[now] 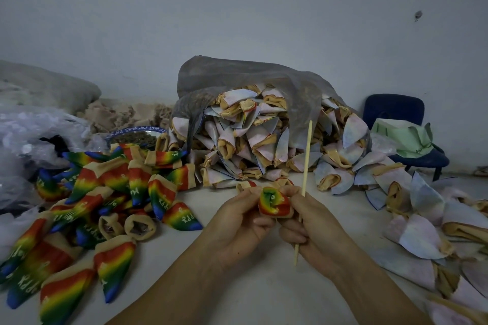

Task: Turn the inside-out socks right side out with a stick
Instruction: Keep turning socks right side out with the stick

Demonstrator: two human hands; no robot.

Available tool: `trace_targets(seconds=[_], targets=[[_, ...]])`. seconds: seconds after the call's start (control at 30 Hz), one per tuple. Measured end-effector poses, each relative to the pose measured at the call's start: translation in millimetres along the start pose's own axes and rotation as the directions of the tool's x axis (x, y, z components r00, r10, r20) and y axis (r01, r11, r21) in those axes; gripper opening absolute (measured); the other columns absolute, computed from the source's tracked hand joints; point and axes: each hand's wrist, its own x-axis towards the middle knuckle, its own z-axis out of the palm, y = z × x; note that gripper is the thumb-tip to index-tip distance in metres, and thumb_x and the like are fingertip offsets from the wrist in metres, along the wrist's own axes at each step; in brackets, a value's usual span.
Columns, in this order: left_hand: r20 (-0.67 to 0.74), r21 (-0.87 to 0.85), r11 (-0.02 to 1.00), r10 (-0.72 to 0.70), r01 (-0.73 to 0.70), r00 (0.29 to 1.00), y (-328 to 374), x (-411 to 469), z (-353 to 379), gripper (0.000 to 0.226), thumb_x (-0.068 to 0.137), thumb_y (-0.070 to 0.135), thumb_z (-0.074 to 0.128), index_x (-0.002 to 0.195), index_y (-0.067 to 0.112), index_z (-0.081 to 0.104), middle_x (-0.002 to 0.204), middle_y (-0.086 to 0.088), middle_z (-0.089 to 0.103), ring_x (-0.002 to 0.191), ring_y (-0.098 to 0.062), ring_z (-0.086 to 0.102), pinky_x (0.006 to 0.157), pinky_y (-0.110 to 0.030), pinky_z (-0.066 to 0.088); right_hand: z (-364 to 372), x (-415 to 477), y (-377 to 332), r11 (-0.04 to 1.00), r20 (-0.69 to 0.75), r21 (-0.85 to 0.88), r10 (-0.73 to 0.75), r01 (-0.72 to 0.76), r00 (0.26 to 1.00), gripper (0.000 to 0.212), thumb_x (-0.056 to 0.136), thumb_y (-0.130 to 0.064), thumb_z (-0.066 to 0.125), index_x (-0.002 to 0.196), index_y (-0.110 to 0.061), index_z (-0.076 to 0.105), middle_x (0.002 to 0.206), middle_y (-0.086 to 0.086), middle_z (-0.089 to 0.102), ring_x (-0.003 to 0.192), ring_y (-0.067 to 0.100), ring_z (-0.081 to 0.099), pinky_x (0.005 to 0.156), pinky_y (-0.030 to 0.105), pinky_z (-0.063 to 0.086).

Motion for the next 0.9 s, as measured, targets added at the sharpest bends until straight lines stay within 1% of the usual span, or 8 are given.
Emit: trace_targets(seconds=[0.13, 0.23, 0.33, 0.43, 0.57, 0.7, 0.8, 0.9], targets=[[0.101, 0.251, 0.968, -0.024, -0.002, 0.995, 0, -4, 1, 0.022, 0.088, 0.020, 0.060, 0.097, 0.009, 0.076, 0.115, -0.011, 0.071, 0.089, -0.018, 0.069, 0.071, -0.029, 0.049, 0, 3, 4, 0.981, -0.102, -0.192, -0.036, 0.016, 0.994, 0.015, 0.098, -0.017, 0.044, 0.101, -0.015, 0.059, 0.060, 0.001, 0.056, 0.040, 0.009, 0.035, 0.034, 0.019, 0.027], [-0.108, 0.406, 0.914, 0.050, -0.002, 0.993, -9, 3, -6, 0.013, 0.097, 0.020, 0.056, 0.100, 0.009, 0.064, 0.122, -0.017, 0.067, 0.104, -0.034, 0.067, 0.086, -0.047, 0.055, -1, 5, 9, 0.911, -0.211, -0.411, -0.122, 0.025, 0.970, 0.010, 0.096, -0.028, 0.051, 0.098, -0.027, 0.061, 0.072, 0.000, 0.066, 0.052, 0.010, 0.057, 0.037, 0.020, 0.037], [-0.285, 0.828, 0.559, 0.363, 0.037, 0.887, -8, 6, -7, 0.009, 0.099, 0.027, 0.056, 0.094, 0.026, 0.064, 0.110, -0.002, 0.068, 0.101, -0.016, 0.065, 0.081, -0.032, 0.055, -10, 7, 6, 0.789, -0.296, -0.611, -0.298, 0.060, 0.907, 0.008, 0.095, -0.037, 0.051, 0.096, -0.032, 0.057, 0.086, -0.003, 0.067, 0.078, 0.012, 0.065, 0.058, 0.023, 0.047], [-0.108, 0.992, 0.119, 0.633, 0.041, 0.767, 6, 7, -18, 0.012, 0.100, 0.026, 0.052, 0.095, 0.033, 0.061, 0.112, 0.012, 0.058, 0.100, -0.002, 0.055, 0.074, -0.016, 0.041, -23, 9, 2, 0.622, -0.290, -0.780, -0.456, 0.068, 0.842, 0.012, 0.097, -0.034, 0.047, 0.099, -0.027, 0.056, 0.084, -0.011, 0.059, 0.080, 0.004, 0.058, 0.051, 0.010, 0.038], [0.035, 0.916, -0.325, 0.649, 0.235, 0.760, 27, 11, -49, 0.032, 0.101, 0.024, 0.048, 0.131, 0.025, 0.058, 0.158, 0.002, 0.027, 0.149, -0.020, 0.014, 0.115, -0.034, 0.026, -29, 8, 6, 0.359, -0.182, -0.933, -0.527, 0.024, 0.830, 0.024, 0.099, -0.028, 0.041, 0.117, -0.024, 0.057, 0.102, -0.006, 0.045, 0.075, 0.000, 0.048, 0.059, 0.018, 0.037], [-0.146, 0.769, -0.460, 0.550, 0.444, 0.822, 24, 16, -59, 0.045, 0.103, 0.035, 0.035, 0.147, 0.027, 0.041, 0.166, -0.001, -0.009, 0.151, -0.024, -0.013, 0.121, -0.046, 0.014, -16, 0, 7, 0.222, -0.001, -0.953, -0.682, 0.205, 0.731, 0.025, 0.093, -0.029, 0.035, 0.102, -0.027, 0.058, 0.097, -0.009, 0.041, 0.068, 0.004, 0.052, 0.048, 0.017, 0.038], [-0.198, 0.725, -0.503, 0.502, 0.471, 0.842, 21, 19, -59, 0.050, 0.101, 0.036, 0.034, 0.149, 0.020, 0.037, 0.166, -0.002, -0.006, 0.153, -0.023, -0.002, 0.117, -0.047, 0.023, -7, -1, 15, 0.236, 0.089, -0.942, -0.509, 0.238, 0.856, 0.017, 0.092, -0.028, 0.035, 0.085, -0.031, 0.051, 0.075, -0.008, 0.052, 0.062, 0.006, 0.050, 0.050, 0.022, 0.039], [-0.215, 0.684, -0.550, 0.476, 0.480, 0.853, 24, 19, -61, 0.063, 0.096, 0.038, 0.044, 0.153, 0.014, 0.028, 0.166, -0.002, 0.003, 0.152, -0.022, 0.005, 0.117, -0.046, 0.024, -12, 5, 20, 0.133, 0.058, -0.985, -0.331, 0.107, 0.942, 0.017, 0.098, -0.027, 0.038, 0.099, -0.028, 0.055, 0.085, -0.008, 0.056, 0.072, 0.005, 0.051, 0.060, 0.023, 0.042]])
